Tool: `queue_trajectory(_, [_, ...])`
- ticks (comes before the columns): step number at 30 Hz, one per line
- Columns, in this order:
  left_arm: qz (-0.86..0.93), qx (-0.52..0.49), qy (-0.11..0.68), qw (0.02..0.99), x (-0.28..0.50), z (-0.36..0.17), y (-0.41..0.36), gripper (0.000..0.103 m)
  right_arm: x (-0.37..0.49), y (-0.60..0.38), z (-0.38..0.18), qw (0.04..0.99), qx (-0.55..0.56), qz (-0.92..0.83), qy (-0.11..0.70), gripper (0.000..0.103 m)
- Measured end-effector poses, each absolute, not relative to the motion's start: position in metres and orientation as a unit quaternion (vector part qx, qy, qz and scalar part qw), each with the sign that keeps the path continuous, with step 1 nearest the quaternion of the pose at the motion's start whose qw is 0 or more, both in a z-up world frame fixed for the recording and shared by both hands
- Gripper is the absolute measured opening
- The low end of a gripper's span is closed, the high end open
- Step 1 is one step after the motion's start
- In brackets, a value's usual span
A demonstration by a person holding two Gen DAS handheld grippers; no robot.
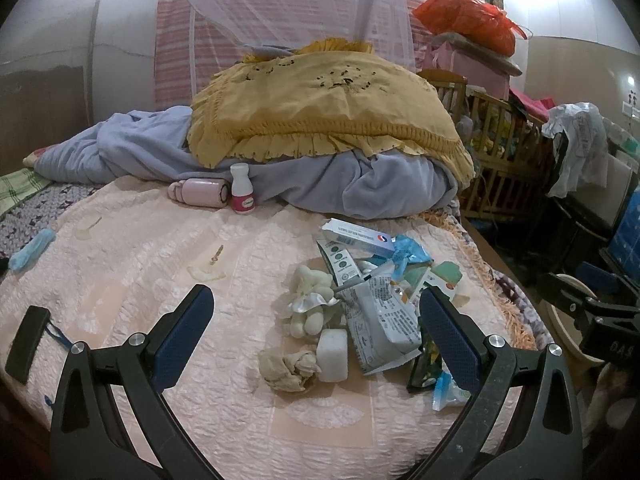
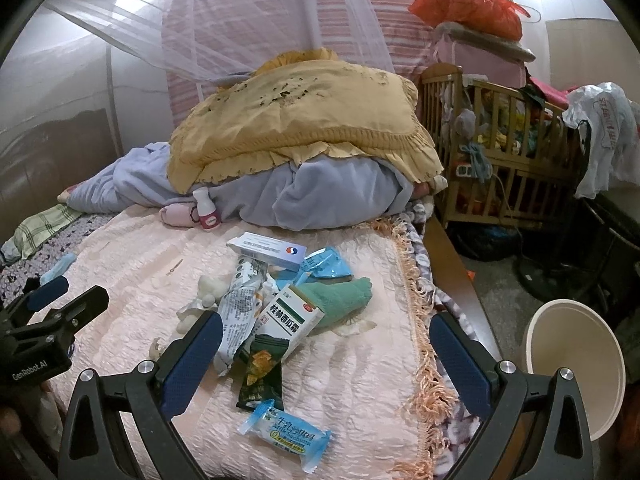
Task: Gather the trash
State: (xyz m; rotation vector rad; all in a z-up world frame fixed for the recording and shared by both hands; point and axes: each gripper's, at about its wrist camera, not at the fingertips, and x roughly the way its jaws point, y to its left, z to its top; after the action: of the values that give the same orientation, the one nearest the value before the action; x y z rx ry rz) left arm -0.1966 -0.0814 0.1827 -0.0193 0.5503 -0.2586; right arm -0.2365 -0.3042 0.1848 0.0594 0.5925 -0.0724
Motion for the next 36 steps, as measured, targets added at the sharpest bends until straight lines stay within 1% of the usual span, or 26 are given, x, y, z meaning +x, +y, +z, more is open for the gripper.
queue_trajectory(36, [-0.112,0.000,0.267,0.957,-0.192,0.173,-0.081,0.102,-0.236,-0.300,0.174,0.955,0.029,-0.015,0.296,0.102])
